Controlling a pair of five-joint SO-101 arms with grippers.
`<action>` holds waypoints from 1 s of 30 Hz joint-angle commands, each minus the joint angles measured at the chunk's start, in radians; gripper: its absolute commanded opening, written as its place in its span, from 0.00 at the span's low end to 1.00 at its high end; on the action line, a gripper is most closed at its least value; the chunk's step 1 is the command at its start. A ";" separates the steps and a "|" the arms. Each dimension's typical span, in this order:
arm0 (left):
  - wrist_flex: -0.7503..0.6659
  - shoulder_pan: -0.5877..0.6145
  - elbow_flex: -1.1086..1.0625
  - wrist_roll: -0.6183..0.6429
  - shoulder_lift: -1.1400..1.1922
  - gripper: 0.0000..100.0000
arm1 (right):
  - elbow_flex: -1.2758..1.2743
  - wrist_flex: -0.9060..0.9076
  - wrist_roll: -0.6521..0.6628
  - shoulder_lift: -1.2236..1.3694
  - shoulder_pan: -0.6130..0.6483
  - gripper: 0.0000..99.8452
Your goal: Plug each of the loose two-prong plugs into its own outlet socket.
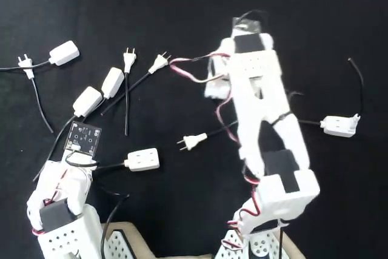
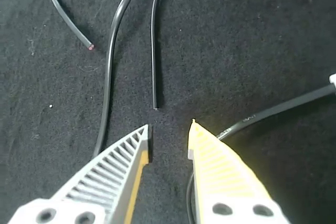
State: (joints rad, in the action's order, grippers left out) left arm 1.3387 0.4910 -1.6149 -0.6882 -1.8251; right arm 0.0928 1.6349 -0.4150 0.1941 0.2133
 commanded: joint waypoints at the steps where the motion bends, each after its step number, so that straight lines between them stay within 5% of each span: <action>1: 0.015 -0.012 -0.004 -0.011 0.000 0.13 | -0.044 -0.061 -0.086 0.045 0.072 0.34; 13: 0.015 -0.012 -0.004 -0.011 0.000 0.13 | -0.093 -0.233 -0.298 0.288 0.195 0.20; 20: 0.015 -0.012 -0.004 -0.011 0.000 0.13 | -0.094 -0.158 -0.293 0.354 0.275 0.04; 30: 0.015 -0.012 -0.004 -0.011 0.000 0.13 | -0.058 -0.129 -0.138 0.326 0.204 0.04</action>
State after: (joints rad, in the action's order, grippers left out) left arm 1.3387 0.4910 -1.6149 -0.6882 -1.8251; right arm 0.0192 1.4906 -0.6176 0.5623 0.4496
